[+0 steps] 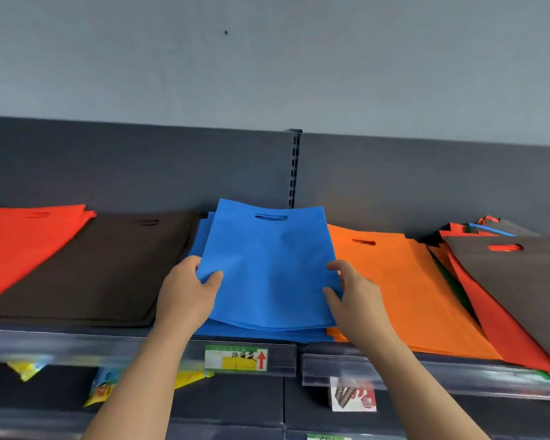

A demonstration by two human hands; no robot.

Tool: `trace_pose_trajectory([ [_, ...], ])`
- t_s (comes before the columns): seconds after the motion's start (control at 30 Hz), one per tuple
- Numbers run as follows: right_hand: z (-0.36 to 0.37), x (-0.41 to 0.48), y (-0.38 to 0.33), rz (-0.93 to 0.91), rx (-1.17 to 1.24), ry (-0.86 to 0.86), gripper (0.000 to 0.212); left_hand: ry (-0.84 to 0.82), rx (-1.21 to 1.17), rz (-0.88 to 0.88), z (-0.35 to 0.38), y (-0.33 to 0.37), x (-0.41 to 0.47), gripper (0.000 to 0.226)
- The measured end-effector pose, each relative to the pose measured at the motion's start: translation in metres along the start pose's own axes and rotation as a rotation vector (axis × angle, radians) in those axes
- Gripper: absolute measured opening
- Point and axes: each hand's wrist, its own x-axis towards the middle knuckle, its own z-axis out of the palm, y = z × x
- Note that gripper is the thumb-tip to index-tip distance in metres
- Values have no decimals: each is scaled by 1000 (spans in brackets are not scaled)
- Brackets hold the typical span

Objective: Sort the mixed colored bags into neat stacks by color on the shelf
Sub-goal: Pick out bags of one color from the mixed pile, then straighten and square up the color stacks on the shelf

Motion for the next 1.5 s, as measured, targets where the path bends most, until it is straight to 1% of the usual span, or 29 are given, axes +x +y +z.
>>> trace_pose_trajectory([
  [0.17, 33, 1, -24, 12, -119, -27, 40, 30, 184, -1, -20, -34, 14, 20],
  [0.23, 40, -1, -29, 41, -197, -49, 42, 12, 211, -16, -22, -41, 16, 29],
  [0.3, 44, -2, -32, 74, -294, -67, 39, -28, 251, -17, -22, -44, 17, 42],
  [0.37, 45, -3, -33, 90, -360, -79, 34, -55, 338, 12, -21, -44, 17, 50],
  [0.47, 42, -4, -32, 66, -370, -73, 33, -15, 467, 116, -20, -39, 16, 47],
  [0.6, 32, -4, -28, 34, -338, -50, 40, -52, 421, 262, -9, -22, 12, 42],
  [0.77, 10, -14, -8, 75, -337, 1, 42, -118, 332, 396, 23, 9, -2, 41],
  [0.9, -19, -24, 25, 130, -363, 47, 43, -166, 290, 497, 59, 42, -18, 39],
  [1.03, -56, -33, 71, 193, -422, 85, 38, -219, 256, 584, 106, 79, -37, 36],
  [1.07, -66, -35, 86, 208, -430, 102, 33, -230, 239, 597, 118, 90, -43, 36],
  [1.13, -89, -38, 117, 228, -450, 145, 17, -254, 214, 620, 143, 112, -55, 36],
  [1.17, -102, -39, 134, 248, -464, 163, 17, -272, 199, 627, 156, 124, -61, 35],
  [1.23, -126, -40, 170, 305, -498, 169, 19, -314, 159, 627, 181, 147, -73, 34],
  [1.33, -159, -42, 228, 399, -584, 149, 17, -380, 113, 603, 220, 183, -90, 32],
  [1.4, -178, -45, 264, 448, -593, 128, 16, -444, 81, 559, 245, 204, -102, 32],
  [1.5, -196, -50, 298, 497, -583, 69, 21, -530, 54, 491, 275, 228, -116, 35],
])
